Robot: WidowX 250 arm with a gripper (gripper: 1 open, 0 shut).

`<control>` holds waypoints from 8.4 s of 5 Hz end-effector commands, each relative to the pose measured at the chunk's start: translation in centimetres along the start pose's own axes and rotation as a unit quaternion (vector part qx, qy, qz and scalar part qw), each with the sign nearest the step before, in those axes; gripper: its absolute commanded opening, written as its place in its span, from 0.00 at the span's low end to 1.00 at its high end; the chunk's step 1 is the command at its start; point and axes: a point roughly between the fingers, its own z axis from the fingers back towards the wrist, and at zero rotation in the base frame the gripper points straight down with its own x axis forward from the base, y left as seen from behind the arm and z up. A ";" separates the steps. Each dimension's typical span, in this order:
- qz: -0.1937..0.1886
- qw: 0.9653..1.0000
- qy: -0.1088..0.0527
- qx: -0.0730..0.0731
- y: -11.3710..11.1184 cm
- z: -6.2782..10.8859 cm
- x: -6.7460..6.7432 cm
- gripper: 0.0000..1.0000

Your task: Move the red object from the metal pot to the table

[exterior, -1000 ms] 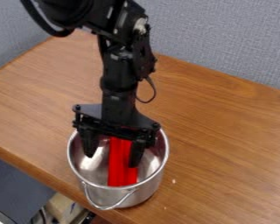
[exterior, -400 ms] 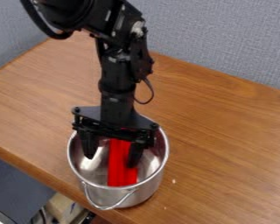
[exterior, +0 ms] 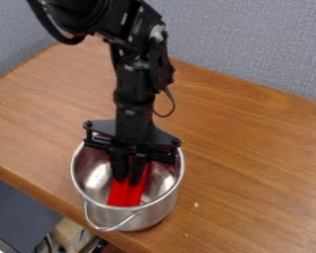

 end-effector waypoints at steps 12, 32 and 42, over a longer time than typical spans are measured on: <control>-0.073 0.992 -0.097 -0.018 -5.4 6.7 5.0 0.00; -0.140 0.983 -0.120 -0.016 -12.5 1.6 -0.3 0.00; -0.175 0.962 -0.205 0.045 -5.5 8.3 -0.1 0.00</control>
